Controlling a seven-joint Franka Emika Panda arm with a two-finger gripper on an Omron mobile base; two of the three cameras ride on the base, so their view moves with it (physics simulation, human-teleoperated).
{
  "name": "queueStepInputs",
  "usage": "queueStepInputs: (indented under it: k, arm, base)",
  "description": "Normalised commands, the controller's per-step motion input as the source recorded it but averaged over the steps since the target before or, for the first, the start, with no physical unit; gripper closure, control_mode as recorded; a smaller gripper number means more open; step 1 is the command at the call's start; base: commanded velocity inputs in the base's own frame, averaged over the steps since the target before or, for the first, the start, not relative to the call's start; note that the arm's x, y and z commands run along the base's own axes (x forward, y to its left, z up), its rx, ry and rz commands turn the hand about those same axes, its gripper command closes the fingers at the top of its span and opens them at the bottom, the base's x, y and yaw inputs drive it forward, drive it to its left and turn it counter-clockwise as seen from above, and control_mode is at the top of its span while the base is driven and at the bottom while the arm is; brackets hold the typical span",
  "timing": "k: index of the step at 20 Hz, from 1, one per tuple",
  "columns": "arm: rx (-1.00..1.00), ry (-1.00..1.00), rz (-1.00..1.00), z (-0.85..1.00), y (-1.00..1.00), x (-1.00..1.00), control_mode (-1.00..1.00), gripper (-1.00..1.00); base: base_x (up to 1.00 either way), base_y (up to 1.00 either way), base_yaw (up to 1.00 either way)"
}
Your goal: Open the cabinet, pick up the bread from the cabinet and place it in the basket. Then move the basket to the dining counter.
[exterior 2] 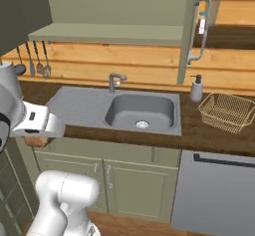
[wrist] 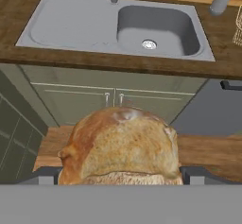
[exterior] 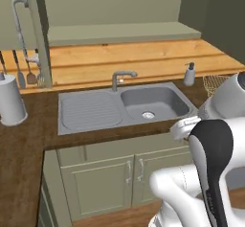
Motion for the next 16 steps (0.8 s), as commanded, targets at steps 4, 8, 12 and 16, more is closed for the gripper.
queueStepInputs:
  k: [4, 8, 12, 16]
  arm:
    - [0.0, 0.0, 0.0, 0.0, 0.0, 0.0, 1.0, 1.0]
    - [0.0, 0.0, 0.0, 0.0, 0.0, 0.0, 1.0, 1.0]
    - [0.0, 0.0, 0.0, 0.0, 0.0, 0.0, 1.0, 1.0]
    - [0.0, 0.0, 0.0, 0.0, 0.0, 0.0, 1.0, 1.0]
  base:
    - [-0.14, -0.91, 0.0]
    - [0.03, -0.98, 0.0]
    - [0.13, -1.0, 0.0]
    - [0.27, -0.98, 0.0]
